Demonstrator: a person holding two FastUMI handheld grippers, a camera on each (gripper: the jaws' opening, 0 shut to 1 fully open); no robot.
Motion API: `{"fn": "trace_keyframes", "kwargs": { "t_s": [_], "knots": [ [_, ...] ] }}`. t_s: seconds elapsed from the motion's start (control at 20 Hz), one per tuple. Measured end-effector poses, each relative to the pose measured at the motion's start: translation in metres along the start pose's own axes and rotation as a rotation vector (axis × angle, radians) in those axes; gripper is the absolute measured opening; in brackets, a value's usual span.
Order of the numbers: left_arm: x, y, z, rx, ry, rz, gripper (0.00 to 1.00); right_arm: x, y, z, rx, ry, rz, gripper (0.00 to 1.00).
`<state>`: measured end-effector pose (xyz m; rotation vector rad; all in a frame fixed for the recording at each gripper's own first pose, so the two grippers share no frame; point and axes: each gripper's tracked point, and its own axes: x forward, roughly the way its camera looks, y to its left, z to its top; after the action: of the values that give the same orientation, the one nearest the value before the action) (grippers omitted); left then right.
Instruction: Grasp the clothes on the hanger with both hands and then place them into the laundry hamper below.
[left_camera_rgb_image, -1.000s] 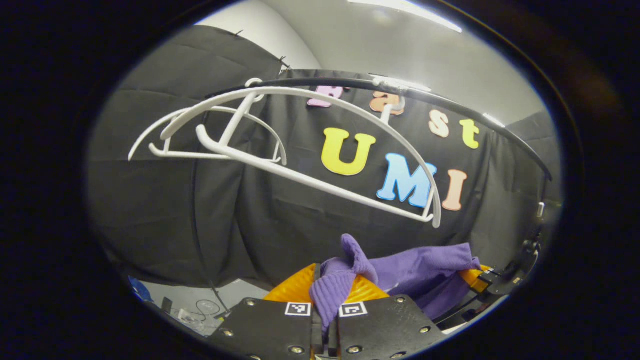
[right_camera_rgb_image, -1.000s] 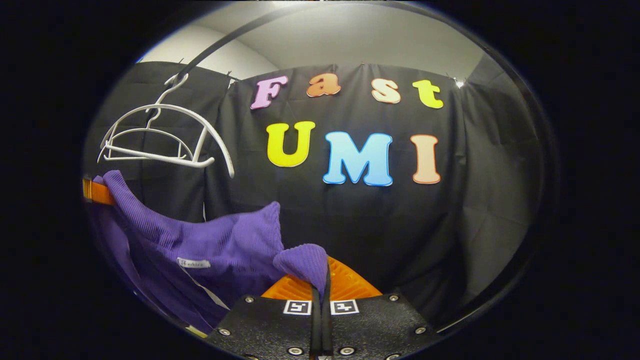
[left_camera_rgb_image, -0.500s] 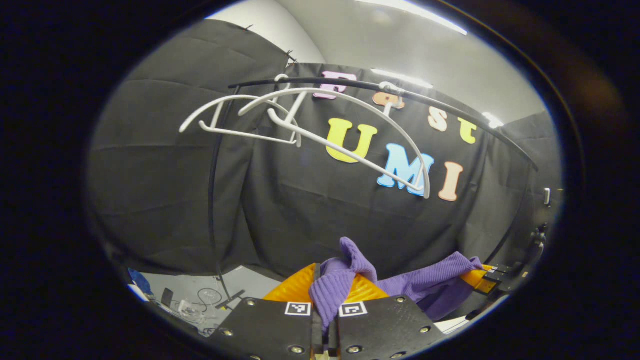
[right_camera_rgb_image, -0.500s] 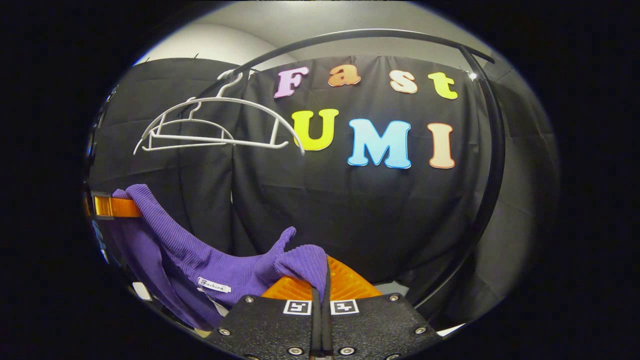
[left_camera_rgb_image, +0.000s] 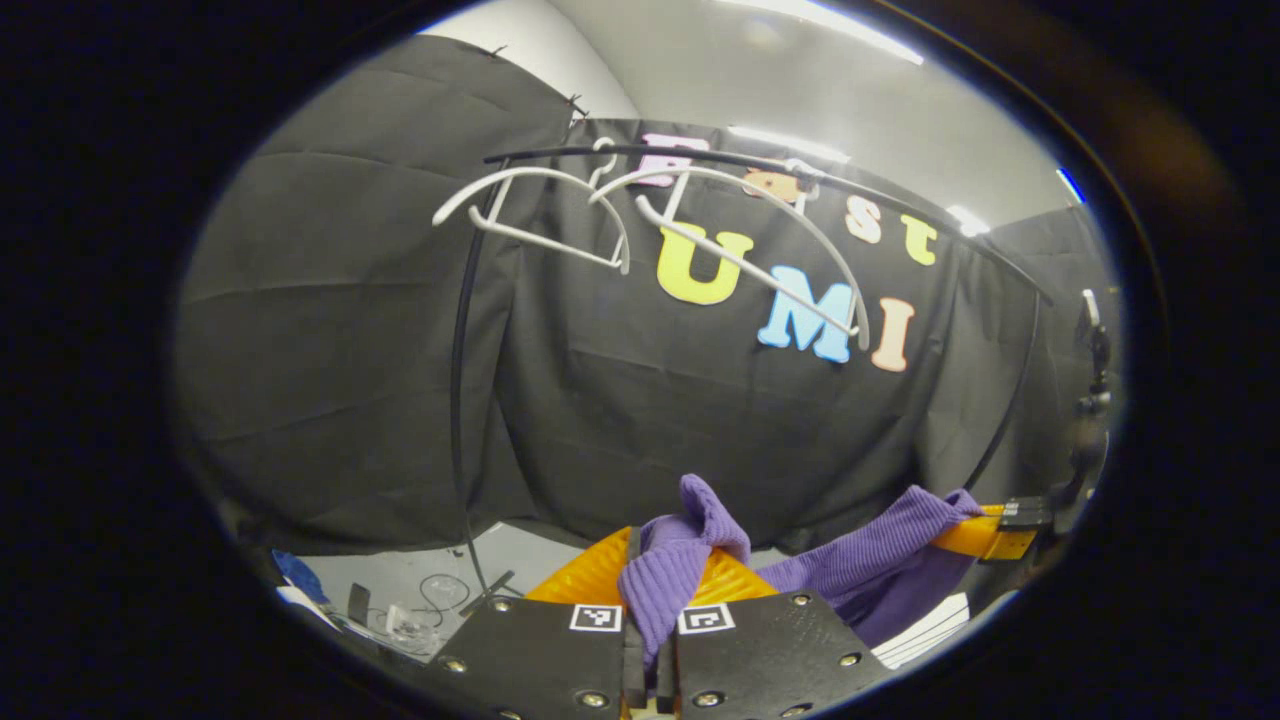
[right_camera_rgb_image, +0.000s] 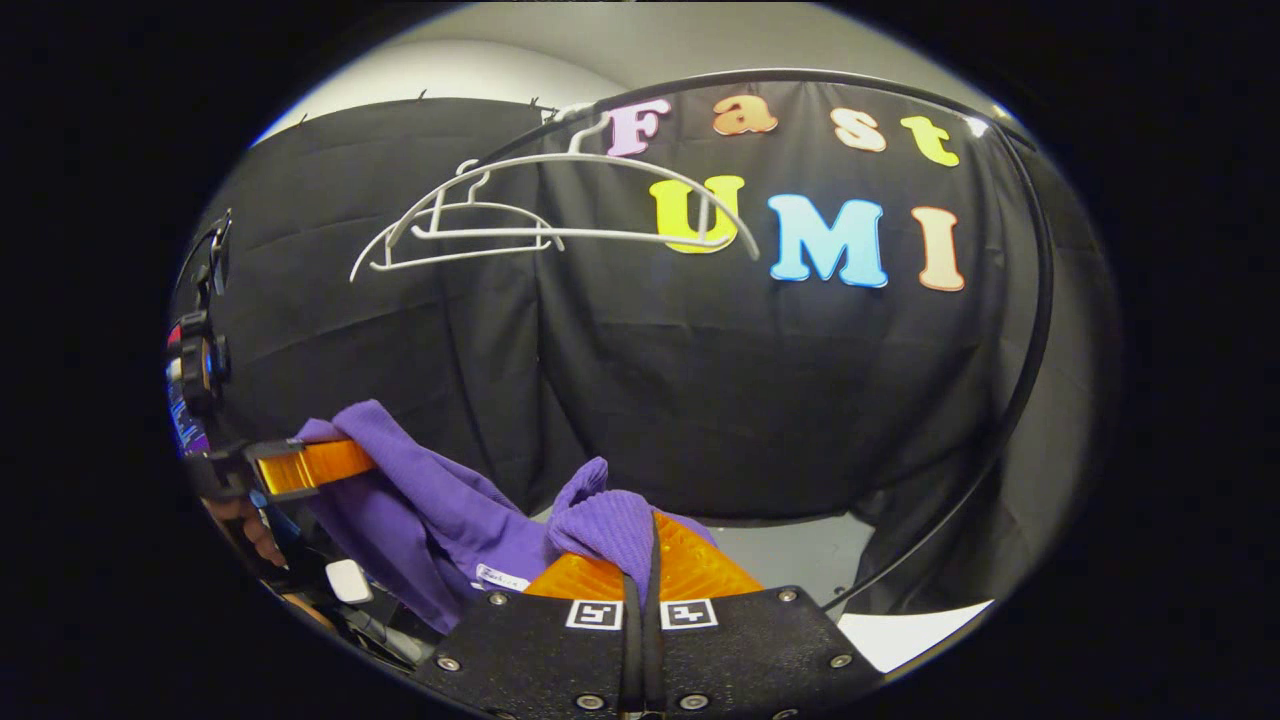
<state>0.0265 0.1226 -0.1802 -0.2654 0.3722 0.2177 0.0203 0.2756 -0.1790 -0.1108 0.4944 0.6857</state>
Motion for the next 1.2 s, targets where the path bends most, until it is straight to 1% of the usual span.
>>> {"fn": "trace_keyframes", "kwargs": {
  "t_s": [0.1,0.2,0.35,0.6,0.7,0.9,1.05,1.2],
  "knots": [
    [-0.004,0.012,-0.027,-0.001,0.038,-0.005,0.05,0.005,0.027,-0.016,0.041,0.047,0.029,0.00],
    [-0.009,0.026,-0.053,-0.009,0.080,-0.006,0.05,0.009,0.047,-0.037,0.055,0.097,0.046,0.00],
    [-0.008,0.042,-0.088,-0.013,0.134,0.002,0.05,0.012,0.059,-0.072,0.086,0.180,0.051,0.00],
    [0.003,0.052,-0.152,-0.009,0.248,0.002,0.05,0.029,0.053,-0.137,0.167,0.312,-0.014,0.00],
    [0.010,0.052,-0.175,0.013,0.294,-0.009,0.05,0.034,0.046,-0.166,0.229,0.362,-0.056,0.00],
    [0.029,0.053,-0.204,0.067,0.374,-0.043,0.05,0.040,0.032,-0.219,0.390,0.437,-0.145,0.00],
    [0.044,0.047,-0.221,0.138,0.427,-0.090,0.05,0.050,0.022,-0.249,0.451,0.482,-0.202,0.00],
    [0.067,0.040,-0.255,0.146,0.500,-0.120,0.05,0.055,0.021,-0.280,0.487,0.531,-0.220,0.00]
  ]
}}
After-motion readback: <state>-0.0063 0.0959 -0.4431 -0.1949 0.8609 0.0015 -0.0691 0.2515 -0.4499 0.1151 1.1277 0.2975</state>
